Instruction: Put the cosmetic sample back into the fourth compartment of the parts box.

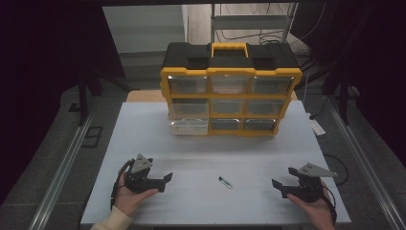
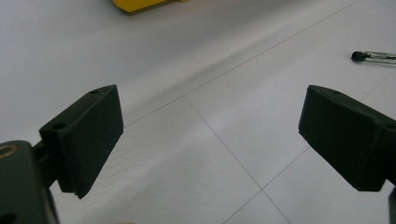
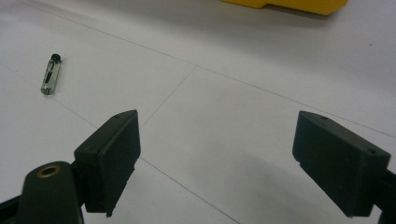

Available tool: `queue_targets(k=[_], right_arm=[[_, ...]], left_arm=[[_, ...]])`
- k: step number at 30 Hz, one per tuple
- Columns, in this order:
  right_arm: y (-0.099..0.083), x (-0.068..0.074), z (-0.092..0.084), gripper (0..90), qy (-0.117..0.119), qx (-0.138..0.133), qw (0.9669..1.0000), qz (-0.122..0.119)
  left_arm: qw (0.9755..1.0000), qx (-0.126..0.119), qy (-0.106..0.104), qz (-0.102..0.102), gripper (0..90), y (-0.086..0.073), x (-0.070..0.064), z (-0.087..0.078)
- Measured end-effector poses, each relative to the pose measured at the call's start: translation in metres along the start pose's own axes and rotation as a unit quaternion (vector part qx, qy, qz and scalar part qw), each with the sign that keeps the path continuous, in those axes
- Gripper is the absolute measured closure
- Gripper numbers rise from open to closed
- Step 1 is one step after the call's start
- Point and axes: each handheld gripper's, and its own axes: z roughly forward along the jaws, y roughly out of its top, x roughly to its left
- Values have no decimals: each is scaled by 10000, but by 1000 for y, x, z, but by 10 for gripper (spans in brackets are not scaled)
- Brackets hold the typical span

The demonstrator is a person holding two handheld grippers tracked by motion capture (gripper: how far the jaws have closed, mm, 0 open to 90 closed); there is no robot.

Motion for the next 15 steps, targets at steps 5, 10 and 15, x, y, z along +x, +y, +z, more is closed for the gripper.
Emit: queue_targets(k=[5, 10, 15], right_arm=[[-1, 2, -2, 163, 13, 3, 10000, -24], [0, 2, -3, 164, -10, -37, 10000, -19], [3, 4, -1, 164, -2, -36, 10000, -38]], left_arm=[[10000, -32, -16, 57, 74, 3, -6, -1], [9999, -24, -65, 125, 74, 4, -10, 0], [10000, 23, -43, 84, 75, 4, -11, 0]])
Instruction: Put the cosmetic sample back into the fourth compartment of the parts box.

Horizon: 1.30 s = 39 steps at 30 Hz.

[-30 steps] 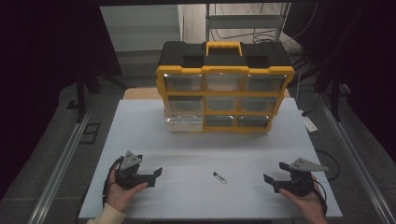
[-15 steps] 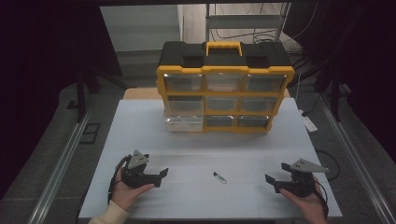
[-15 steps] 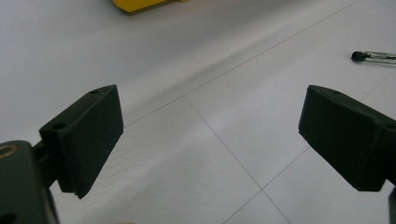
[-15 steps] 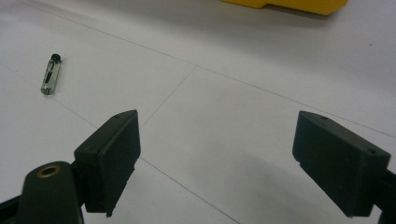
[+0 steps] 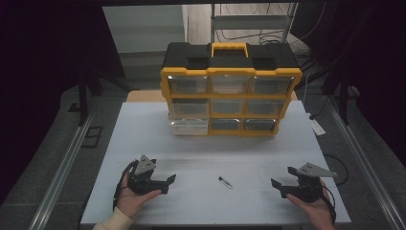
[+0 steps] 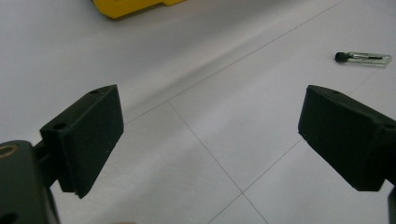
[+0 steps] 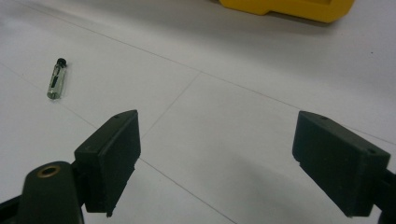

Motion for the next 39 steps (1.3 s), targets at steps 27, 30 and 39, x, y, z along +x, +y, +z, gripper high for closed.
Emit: queue_targets(k=[27, 30, 39], right_arm=[[0, -2, 1, 164, -9, 25, 10000, 39], [0, -1, 2, 164, -6, 37, 10000, 26], [0, -1, 3, 163, -13, 36, 10000, 1]], left_arm=[[9994, 84, -89, 337, 77, 18, -27, 15], [9992, 101, -113, 361, 77, 20, -30, 18], [9987, 96, -300, 412, 77, 31, -41, 28]])
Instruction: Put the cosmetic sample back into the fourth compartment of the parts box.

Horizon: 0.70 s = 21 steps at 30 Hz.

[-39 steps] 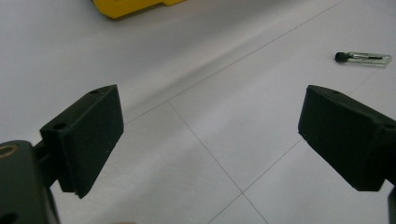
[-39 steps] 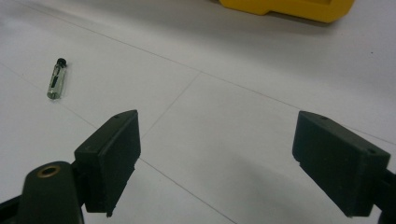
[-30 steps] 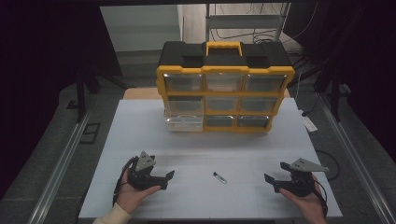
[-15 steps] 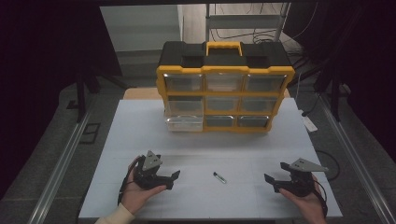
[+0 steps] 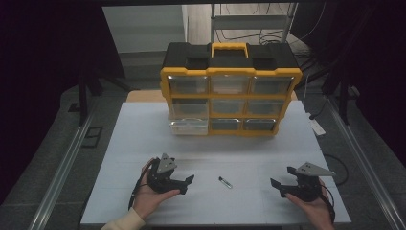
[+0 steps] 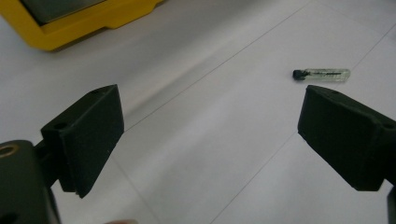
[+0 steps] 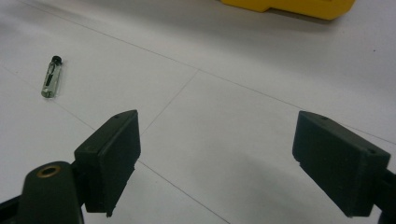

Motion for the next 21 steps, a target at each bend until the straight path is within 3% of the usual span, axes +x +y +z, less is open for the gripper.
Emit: queue_targets(k=[16, 21], right_arm=[[-1, 1, 0, 162, -39, 28, 10000, -62], [-1, 1, 1, 163, -51, 43, 10000, -67]], left_arm=[[9998, 51, -131, 149, 78, 21, -16, 20], [9998, 88, -186, 86, 80, 23, -18, 25]])
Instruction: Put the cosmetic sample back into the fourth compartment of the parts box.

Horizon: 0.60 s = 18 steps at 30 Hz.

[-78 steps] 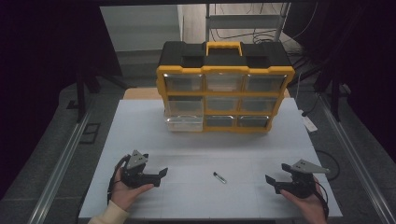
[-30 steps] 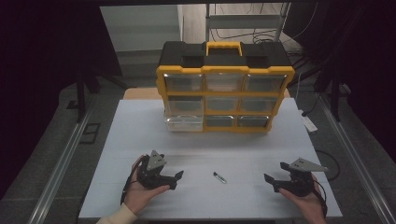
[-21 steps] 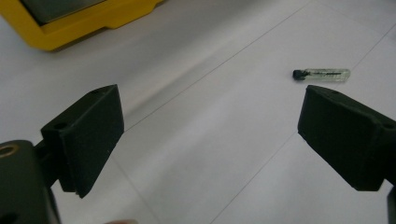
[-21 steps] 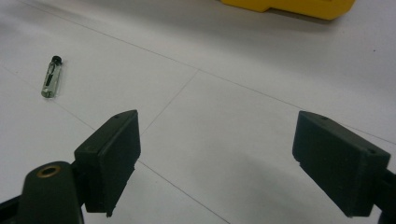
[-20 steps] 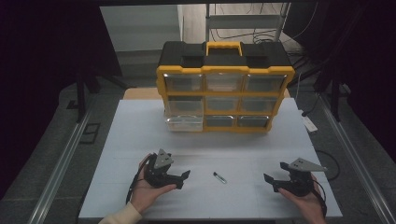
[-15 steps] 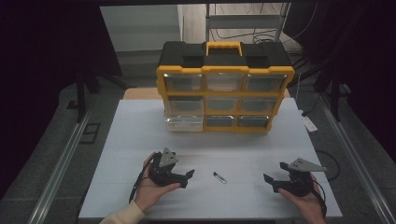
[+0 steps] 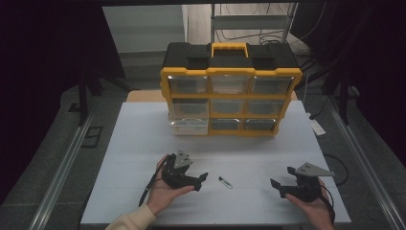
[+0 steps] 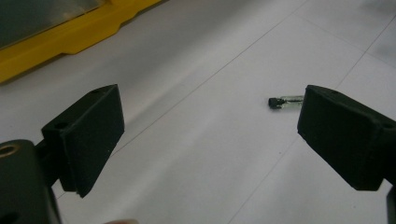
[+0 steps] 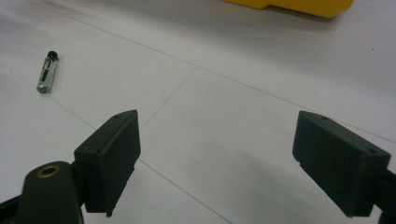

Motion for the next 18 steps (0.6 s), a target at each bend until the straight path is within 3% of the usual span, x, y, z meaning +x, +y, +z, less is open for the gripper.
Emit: queue_targets(k=[18], right_arm=[[0, 0, 0, 163, -19, 18, 10000, -13]], left_arm=[[9996, 128, -255, 5, 81, 7, -9, 14]])
